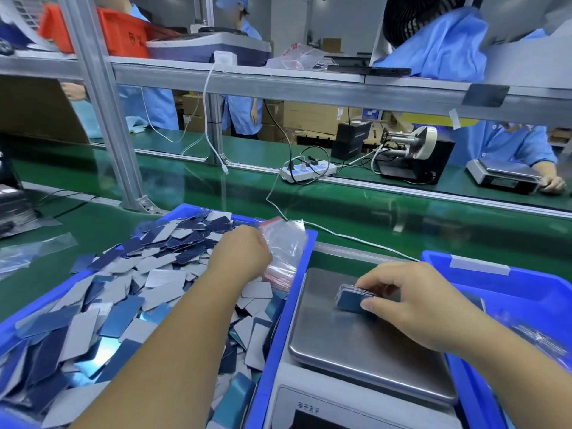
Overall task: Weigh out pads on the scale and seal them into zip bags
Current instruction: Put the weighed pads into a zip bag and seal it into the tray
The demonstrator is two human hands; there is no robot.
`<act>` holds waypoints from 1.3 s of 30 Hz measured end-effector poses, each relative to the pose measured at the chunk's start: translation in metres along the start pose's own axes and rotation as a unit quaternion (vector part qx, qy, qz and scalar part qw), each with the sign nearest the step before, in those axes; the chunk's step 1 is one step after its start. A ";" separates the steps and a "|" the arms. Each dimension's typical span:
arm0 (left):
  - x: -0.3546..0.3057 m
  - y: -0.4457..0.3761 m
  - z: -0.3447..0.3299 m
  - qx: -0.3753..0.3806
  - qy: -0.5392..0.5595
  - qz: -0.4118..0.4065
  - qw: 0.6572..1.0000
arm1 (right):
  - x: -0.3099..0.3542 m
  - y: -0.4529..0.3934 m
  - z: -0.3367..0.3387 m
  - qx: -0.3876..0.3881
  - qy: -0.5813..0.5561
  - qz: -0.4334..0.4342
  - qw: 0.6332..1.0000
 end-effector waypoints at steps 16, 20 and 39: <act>-0.065 0.058 -0.038 0.265 0.569 -0.097 0.773 | -0.003 -0.010 -0.003 -0.178 -0.616 -0.117 0.759; -0.063 0.064 -0.037 0.307 0.563 -0.062 0.765 | -0.001 -0.008 0.001 -0.192 -0.608 -0.088 0.765; -0.058 0.056 -0.029 0.294 0.599 0.031 0.744 | -0.007 -0.006 0.003 -0.180 -0.487 -0.109 0.848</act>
Point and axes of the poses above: each hand's wrist, its own y-axis away from the middle knuckle, its own z-axis out of the back of the hand, x = y × z, the point moved 2 cm from there along -y, towards the middle knuckle, and after that the axes turned 13 degrees about y, right-handed, at the moved point
